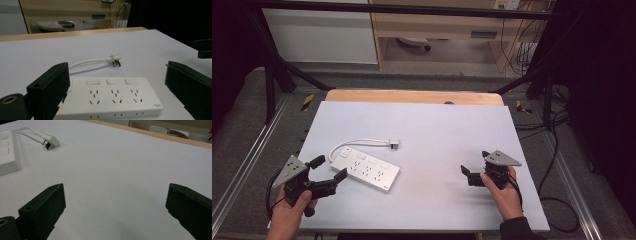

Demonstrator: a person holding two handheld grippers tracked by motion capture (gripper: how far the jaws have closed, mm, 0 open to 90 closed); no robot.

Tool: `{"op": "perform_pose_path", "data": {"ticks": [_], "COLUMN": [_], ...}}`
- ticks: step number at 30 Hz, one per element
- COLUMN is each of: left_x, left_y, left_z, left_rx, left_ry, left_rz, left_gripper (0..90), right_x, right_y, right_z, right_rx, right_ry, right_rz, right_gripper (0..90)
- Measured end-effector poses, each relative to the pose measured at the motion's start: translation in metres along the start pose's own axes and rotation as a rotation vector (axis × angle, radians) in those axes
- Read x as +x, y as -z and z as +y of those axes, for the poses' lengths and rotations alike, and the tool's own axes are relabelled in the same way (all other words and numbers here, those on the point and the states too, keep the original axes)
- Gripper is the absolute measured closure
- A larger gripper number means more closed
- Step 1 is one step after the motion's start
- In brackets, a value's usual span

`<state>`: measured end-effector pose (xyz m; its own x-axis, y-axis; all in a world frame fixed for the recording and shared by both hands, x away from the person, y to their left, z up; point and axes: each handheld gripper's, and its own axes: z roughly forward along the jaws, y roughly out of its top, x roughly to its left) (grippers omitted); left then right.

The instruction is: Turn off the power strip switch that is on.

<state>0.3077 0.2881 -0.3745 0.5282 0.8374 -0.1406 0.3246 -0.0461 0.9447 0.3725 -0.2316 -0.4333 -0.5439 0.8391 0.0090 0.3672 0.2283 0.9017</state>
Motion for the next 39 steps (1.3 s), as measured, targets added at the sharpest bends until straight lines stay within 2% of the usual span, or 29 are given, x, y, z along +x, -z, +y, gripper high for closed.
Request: {"op": "perform_pose_path", "data": {"ticks": [4,9,15,16,17,21,28,34,39], "left_x": [-0.005,-0.009,-0.015,-0.016,-0.016,-0.019,-0.017,-0.014,-0.009], "left_y": [-0.005,-0.008,-0.015,-0.018,-0.018,-0.022,-0.027,-0.032,-0.037], "left_z": [0.008,0.017,0.041,0.052,0.052,0.070,0.074,0.082,0.087], "left_rx": [0.025,0.029,0.043,0.043,0.043,0.039,0.044,0.058,0.054], "left_ry": [-0.013,-0.024,-0.052,-0.053,-0.053,-0.052,-0.035,-0.040,-0.044], "left_rz": [-0.012,-0.028,-0.034,-0.040,-0.040,-0.051,-0.050,-0.068,-0.055], "left_gripper": [5.9,5.7,7.2,7.1,7.0,7.6,8.2,7.6,8.0], "right_x": [0.000,-0.001,0.002,0.003,0.003,0.005,0.006,0.007,0.007], "right_y": [-0.001,0.000,0.000,0.000,0.000,0.000,0.000,-0.001,0.001], "right_z": [0.000,-0.001,0.002,0.001,0.001,0.000,0.002,0.001,0.001], "right_rx": [0.001,-0.001,-0.015,-0.010,-0.010,-0.007,-0.013,0.001,-0.008], "right_ry": [0.009,0.007,0.012,0.016,0.016,0.031,0.038,0.049,0.041], "right_rz": [-0.010,-0.007,-0.011,-0.011,-0.011,0.002,-0.001,0.000,0.002], "right_gripper": [3.2,3.0,3.5,3.5,3.5,3.3,3.0,2.9,2.8]}}
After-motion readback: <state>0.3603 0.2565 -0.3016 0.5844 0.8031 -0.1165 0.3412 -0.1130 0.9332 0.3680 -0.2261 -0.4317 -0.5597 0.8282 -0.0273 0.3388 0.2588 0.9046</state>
